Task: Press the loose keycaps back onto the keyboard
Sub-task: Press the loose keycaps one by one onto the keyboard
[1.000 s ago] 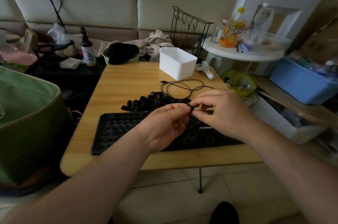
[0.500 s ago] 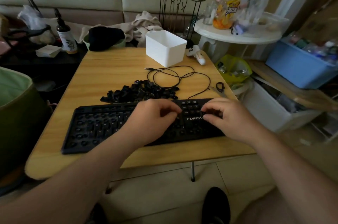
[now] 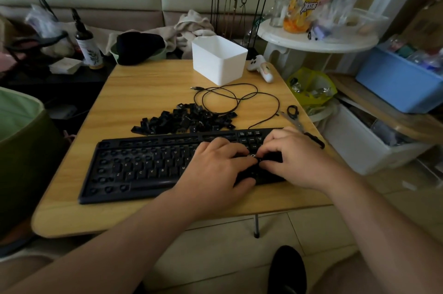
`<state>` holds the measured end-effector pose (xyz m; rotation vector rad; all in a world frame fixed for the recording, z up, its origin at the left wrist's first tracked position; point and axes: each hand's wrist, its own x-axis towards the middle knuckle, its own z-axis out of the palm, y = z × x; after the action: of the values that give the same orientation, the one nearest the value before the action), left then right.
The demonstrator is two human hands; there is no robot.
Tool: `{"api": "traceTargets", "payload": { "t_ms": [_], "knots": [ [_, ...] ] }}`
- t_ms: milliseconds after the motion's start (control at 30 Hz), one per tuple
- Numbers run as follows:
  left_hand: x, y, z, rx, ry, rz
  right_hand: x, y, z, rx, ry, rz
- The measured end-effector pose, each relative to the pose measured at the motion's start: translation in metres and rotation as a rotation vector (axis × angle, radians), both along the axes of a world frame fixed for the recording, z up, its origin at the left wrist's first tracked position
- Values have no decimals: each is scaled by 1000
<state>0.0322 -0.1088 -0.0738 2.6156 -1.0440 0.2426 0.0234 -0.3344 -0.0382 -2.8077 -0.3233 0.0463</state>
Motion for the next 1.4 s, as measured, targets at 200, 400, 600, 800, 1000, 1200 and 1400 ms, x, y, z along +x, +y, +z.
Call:
{"api": "traceTargets", "payload": {
  "t_ms": [200,400,600,800,1000,1200,1400],
  "knots": [
    [1,-3,-2,30,-18,1,0,3,0,-49,-13,5],
    [1,-4,-3,27,-36,17,2,6,-1,30,3,-45],
    [0,-7,-5,25,-60,31,5,11,-3,2,26,-68],
    [0,-6,-3,19,-59,29,0,7,-3,58,20,-79],
    [0,-6,-3,8,-35,28,0,7,-3,95,-16,-86],
    [0,-7,-8,-22,-51,48,-5,10,-2,-44,-41,-38],
    [1,-6,-11,-42,-75,77,-6,11,-4,-23,-44,-26]
  ]
}}
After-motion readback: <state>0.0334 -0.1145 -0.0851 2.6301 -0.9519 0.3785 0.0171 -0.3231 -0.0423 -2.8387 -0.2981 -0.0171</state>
